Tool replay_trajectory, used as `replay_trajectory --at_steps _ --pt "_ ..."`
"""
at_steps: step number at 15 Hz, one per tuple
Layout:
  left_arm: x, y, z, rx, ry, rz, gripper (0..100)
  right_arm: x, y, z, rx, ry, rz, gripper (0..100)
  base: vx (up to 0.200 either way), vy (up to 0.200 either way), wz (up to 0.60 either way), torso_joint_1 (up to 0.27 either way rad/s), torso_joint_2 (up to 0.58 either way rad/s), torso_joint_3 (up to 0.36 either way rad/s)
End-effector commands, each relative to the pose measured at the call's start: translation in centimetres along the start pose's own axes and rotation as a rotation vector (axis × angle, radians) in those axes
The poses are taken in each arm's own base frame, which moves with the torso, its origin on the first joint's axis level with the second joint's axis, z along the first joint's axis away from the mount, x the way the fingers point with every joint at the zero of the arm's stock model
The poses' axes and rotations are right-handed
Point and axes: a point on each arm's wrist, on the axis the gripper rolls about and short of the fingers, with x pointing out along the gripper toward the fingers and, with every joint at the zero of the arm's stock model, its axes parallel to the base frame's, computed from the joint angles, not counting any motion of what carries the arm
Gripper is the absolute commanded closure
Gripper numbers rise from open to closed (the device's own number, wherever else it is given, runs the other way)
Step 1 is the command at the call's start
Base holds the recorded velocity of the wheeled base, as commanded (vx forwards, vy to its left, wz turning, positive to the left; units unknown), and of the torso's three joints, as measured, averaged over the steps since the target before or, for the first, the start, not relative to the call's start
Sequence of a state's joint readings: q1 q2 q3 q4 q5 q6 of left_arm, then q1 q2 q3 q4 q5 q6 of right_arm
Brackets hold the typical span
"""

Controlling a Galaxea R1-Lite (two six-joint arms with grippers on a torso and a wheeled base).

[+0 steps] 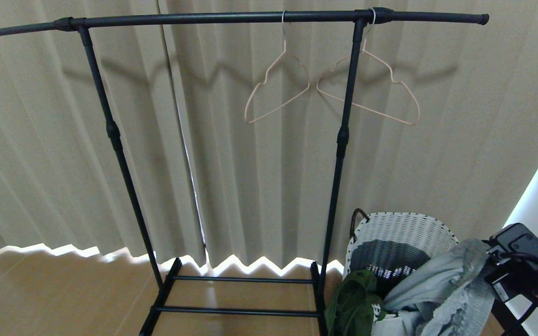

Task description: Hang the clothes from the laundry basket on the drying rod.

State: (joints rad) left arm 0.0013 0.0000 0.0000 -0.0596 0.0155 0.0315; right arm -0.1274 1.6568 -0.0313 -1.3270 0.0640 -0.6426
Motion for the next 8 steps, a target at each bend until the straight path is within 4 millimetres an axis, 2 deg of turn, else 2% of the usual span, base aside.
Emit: replay_trajectory --at_steps 1,4,5,6,8 --pt "0.0 0.0 0.0 0.001 0.0 -0.001 0 -1.5 -3.2 3.3 0.033 -0.092 -0.108 100 0.0 0.0 0.0 0.0 0.0 0.0" --pt "0.0 0.0 0.0 0.001 0.0 -0.001 0 -4.0 -4.9 6.0 0.191 0.023 -0.018 100 0.0 0.0 0.0 0.0 0.0 0.0" --pt "0.0 0.0 0.0 -0.001 0.001 -0.002 0 -4.3 -5.0 6.2 0.204 0.031 -0.013 100 0.0 0.0 0.0 0.0 0.0 0.0" --pt "0.0 0.0 0.0 -0.001 0.0 -0.001 0 -5.7 -5.2 6.7 0.303 0.098 0.026 100 0.0 0.0 0.0 0.0 0.0 0.0" --pt "0.0 0.0 0.0 0.001 0.0 -0.001 0 -6.2 -4.8 6.4 0.373 0.128 0.036 100 0.0 0.0 0.0 0.0 0.0 0.0"
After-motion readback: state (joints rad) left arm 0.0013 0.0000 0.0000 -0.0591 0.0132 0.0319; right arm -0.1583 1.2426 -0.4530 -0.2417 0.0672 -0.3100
